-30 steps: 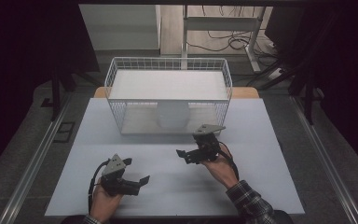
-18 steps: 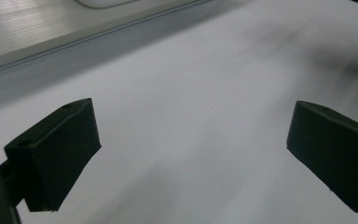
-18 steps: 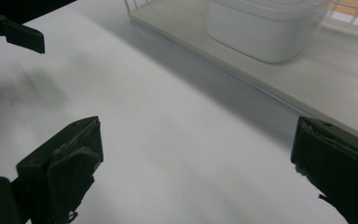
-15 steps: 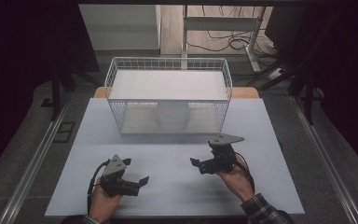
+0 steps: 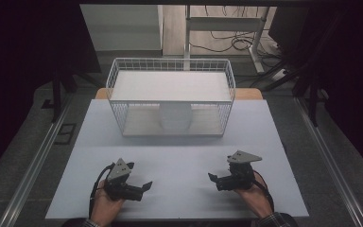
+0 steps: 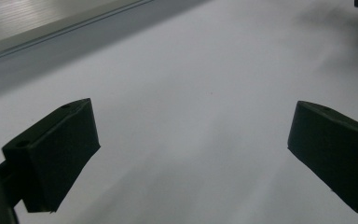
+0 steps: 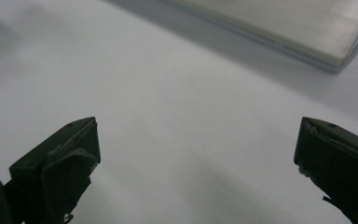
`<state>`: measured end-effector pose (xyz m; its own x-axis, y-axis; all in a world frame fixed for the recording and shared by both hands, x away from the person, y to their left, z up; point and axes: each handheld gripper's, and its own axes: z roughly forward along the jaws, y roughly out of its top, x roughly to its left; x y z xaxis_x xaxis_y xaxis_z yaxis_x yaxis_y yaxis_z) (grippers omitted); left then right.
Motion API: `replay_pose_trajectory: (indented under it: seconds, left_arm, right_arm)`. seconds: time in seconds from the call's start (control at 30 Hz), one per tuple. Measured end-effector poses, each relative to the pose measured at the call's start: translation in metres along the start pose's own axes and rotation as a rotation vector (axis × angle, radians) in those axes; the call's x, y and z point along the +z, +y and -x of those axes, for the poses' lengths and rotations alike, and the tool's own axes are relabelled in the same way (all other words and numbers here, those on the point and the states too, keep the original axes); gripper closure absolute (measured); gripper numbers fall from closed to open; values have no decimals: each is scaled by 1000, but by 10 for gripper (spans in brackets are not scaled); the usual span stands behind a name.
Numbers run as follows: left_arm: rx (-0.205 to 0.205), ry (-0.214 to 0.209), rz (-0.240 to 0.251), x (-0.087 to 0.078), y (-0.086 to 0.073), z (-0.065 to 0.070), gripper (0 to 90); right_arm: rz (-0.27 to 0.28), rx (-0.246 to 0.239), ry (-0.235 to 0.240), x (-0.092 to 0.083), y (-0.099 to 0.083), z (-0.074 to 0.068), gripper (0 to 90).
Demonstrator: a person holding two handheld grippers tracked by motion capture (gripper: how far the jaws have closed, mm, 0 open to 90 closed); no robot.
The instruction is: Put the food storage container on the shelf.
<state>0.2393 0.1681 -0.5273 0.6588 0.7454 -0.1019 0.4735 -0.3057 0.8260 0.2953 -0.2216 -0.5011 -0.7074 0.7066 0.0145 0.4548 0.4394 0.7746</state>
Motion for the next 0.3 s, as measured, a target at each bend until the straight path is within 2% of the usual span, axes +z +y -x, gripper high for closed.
replay_pose_trajectory:
  seconds: [0.07, 0.13, 0.3]
  left_arm:
    - [-1, 0, -2, 0, 0, 0, 11]
    - [-2, 0, -5, 1, -1, 0, 11]
    - [-1, -1, -10, 2, 0, 0, 11]
  right_arm:
    - [-9, -6, -2, 1, -2, 0, 1]
    - [-52, -39, -19, 6, -6, -1, 0]
    - [-74, -55, -32, 10, -9, -1, 1]
